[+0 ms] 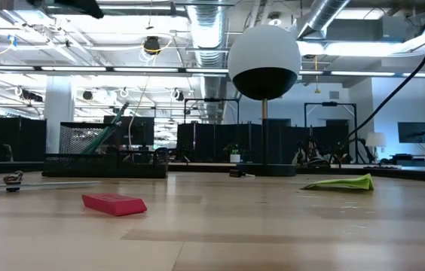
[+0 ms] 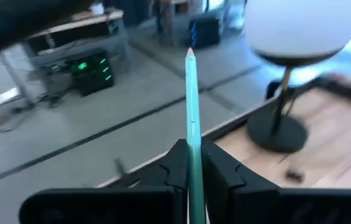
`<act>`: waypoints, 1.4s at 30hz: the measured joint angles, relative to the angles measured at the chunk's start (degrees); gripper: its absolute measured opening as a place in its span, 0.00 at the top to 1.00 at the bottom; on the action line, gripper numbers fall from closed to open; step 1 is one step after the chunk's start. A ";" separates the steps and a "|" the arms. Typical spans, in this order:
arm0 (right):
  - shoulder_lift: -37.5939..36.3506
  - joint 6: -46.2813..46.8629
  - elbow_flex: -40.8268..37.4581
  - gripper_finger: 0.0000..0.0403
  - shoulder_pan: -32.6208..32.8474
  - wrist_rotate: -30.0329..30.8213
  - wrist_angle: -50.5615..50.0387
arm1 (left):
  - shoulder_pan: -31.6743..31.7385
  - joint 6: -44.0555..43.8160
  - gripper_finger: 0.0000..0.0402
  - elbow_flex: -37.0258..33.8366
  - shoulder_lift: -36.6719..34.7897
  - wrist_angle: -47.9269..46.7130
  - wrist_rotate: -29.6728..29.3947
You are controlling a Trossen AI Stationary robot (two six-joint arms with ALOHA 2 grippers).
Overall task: Pick and place office supplies into organizer
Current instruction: Put the blue pencil into the black desk organizer
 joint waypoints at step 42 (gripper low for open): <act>0.07 -8.45 -0.02 0.96 -7.02 7.78 -6.88 | 34.06 66.51 0.98 -51.12 22.20 139.21 34.06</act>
